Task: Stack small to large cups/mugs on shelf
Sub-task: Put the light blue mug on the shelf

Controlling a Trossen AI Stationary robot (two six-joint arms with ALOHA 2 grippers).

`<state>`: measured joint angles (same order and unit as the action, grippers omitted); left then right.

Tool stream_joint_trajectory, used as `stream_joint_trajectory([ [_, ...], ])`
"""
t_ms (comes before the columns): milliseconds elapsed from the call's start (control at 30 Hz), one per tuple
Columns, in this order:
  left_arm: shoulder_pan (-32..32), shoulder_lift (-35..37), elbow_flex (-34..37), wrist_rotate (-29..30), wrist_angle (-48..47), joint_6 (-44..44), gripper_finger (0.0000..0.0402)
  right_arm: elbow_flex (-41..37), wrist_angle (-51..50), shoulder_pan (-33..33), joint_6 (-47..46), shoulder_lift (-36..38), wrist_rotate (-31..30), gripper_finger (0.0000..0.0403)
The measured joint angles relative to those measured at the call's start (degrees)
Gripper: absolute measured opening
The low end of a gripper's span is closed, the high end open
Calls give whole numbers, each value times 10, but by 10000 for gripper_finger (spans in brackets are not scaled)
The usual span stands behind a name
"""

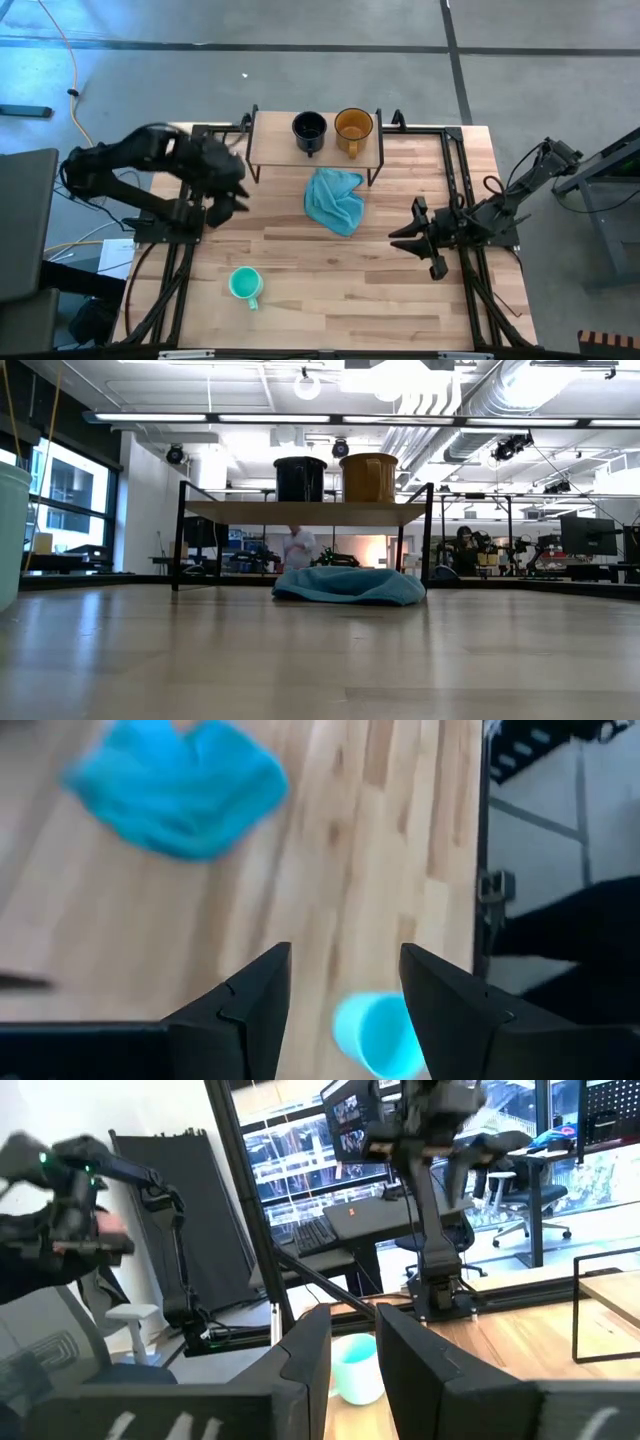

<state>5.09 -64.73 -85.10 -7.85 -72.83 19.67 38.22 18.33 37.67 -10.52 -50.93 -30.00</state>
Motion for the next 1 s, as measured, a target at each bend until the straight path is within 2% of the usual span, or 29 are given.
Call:
stream_joint_trajectory([
  [167,-86,27,90,11,38,103,177,0,4,-1,-1,0,0,73],
  [300,-156,30,130,42,75,166,177,0,-1,-2,-25,0,2,73],
  [633,-286,21,169,121,128,296,177,0,-18,-2,-50,0,12,73],
  [1000,-364,-66,204,135,127,362,177,0,-35,-12,-46,0,18,73],
])
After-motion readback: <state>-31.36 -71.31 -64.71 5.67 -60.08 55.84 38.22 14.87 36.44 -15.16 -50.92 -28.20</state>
